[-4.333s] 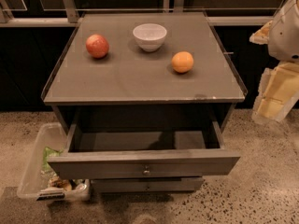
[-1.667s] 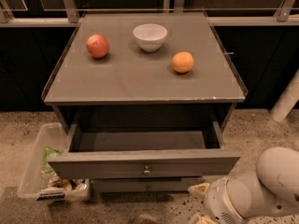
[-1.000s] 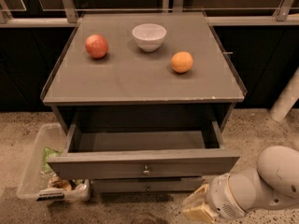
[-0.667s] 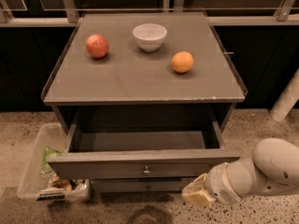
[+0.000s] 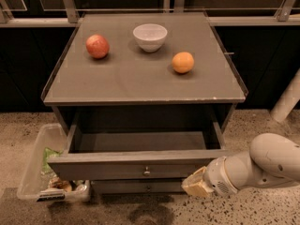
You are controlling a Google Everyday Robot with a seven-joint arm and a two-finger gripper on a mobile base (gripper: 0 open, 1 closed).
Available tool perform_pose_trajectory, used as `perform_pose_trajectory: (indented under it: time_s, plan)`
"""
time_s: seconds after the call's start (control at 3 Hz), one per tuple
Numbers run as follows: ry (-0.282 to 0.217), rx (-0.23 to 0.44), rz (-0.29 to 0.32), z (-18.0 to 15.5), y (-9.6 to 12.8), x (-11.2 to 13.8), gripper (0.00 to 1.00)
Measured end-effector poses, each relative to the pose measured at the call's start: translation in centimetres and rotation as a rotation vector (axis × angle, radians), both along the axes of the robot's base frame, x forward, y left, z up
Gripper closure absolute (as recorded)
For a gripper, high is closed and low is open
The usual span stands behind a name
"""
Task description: Close top drawer
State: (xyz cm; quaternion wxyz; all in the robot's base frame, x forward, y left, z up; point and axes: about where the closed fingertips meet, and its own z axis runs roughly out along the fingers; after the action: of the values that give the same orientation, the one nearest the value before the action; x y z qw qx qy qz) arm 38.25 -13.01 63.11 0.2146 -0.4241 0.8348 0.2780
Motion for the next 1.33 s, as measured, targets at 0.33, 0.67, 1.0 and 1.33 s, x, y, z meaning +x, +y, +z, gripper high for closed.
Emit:
perform_pose_trajectory:
  time_s: [0.33, 0.67, 1.0, 1.33]
  plan:
    - [-0.012, -0.001, -0.023, -0.1, -0.2, 0.2, 1.0]
    - [-0.105, 0.019, -0.072, 0.5, -0.3, 2.6, 1.0]
    - [-0.184, 0.043, -0.086, 1.2, 0.3, 4.9, 1.0]
    - [-0.223, 0.06, -0.081, 1.3, 1.3, 6.9, 1.0]
